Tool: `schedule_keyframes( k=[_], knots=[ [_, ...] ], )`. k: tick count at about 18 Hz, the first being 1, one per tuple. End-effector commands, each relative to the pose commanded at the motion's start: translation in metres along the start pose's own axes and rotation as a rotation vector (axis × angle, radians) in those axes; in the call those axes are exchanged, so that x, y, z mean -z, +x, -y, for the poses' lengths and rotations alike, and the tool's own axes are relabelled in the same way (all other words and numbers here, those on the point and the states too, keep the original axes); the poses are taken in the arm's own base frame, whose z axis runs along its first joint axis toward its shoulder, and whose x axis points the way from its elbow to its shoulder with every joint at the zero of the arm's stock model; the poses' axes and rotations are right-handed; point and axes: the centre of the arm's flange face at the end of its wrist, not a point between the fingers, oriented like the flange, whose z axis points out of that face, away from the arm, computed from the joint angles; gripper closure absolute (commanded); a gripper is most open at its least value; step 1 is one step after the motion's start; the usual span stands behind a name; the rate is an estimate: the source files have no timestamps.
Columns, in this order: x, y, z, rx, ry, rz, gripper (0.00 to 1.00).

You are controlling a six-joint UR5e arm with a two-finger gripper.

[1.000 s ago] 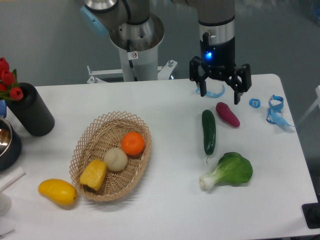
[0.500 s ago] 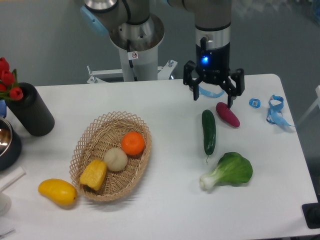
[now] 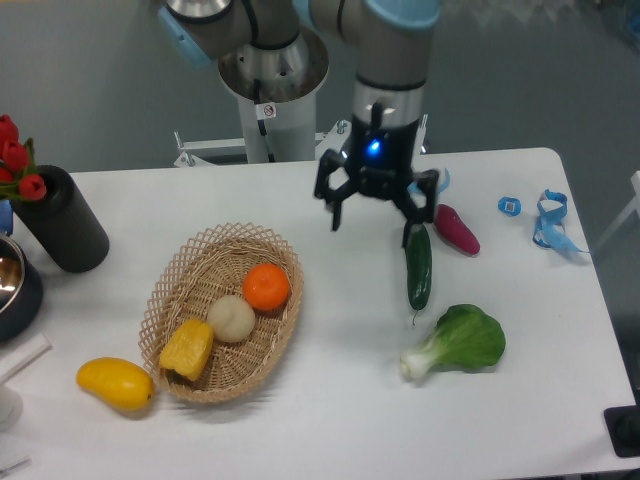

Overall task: Pick up the yellow pepper from the basket
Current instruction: 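Move the open gripper over the basket toward the yellow pepper, then lower the gripper onto the yellow pepper in the basket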

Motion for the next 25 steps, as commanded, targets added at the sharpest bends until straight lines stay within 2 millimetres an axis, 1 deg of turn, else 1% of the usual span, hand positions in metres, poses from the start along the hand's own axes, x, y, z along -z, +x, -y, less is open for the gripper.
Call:
schedule_keyframes(
  k=[3,5,7,8,9,10,11,12,13,15,16,18,19,21,22,24,25],
  knots=[
    [-0.024,0.014,0.025,0.054,-0.006,-0.032,0.00],
    [-0.035,0.026,0.036,0.087,0.005,-0.049,0.00],
    [-0.057,0.033,0.038,0.072,-0.008,-0.076,0.00],
    [-0.064,0.035,0.038,0.069,-0.009,-0.078,0.00],
    [-0.074,0.041,0.040,0.061,-0.013,-0.085,0.00],
    [-0.084,0.053,0.044,0.038,-0.017,-0.095,0.00],
    [-0.095,0.057,0.045,0.028,-0.021,-0.103,0.00],
    [-0.103,0.062,0.049,0.018,-0.019,-0.109,0.00],
    [-0.109,0.071,0.052,-0.004,-0.019,-0.117,0.00],
    [-0.125,0.078,0.053,-0.013,-0.040,-0.134,0.00],
    [-0.132,0.085,0.051,-0.022,-0.051,-0.145,0.00],
    [-0.154,0.102,0.051,-0.049,-0.081,-0.169,0.00],
    [-0.160,0.106,0.051,-0.052,-0.088,-0.176,0.00],
    [-0.167,0.117,0.053,-0.070,-0.092,-0.185,0.00],
    [-0.169,0.118,0.053,-0.073,-0.088,-0.183,0.00],
    [-0.181,0.126,0.050,-0.084,-0.109,-0.186,0.00],
    [-0.183,0.127,0.049,-0.087,-0.117,-0.178,0.00]
  ],
)
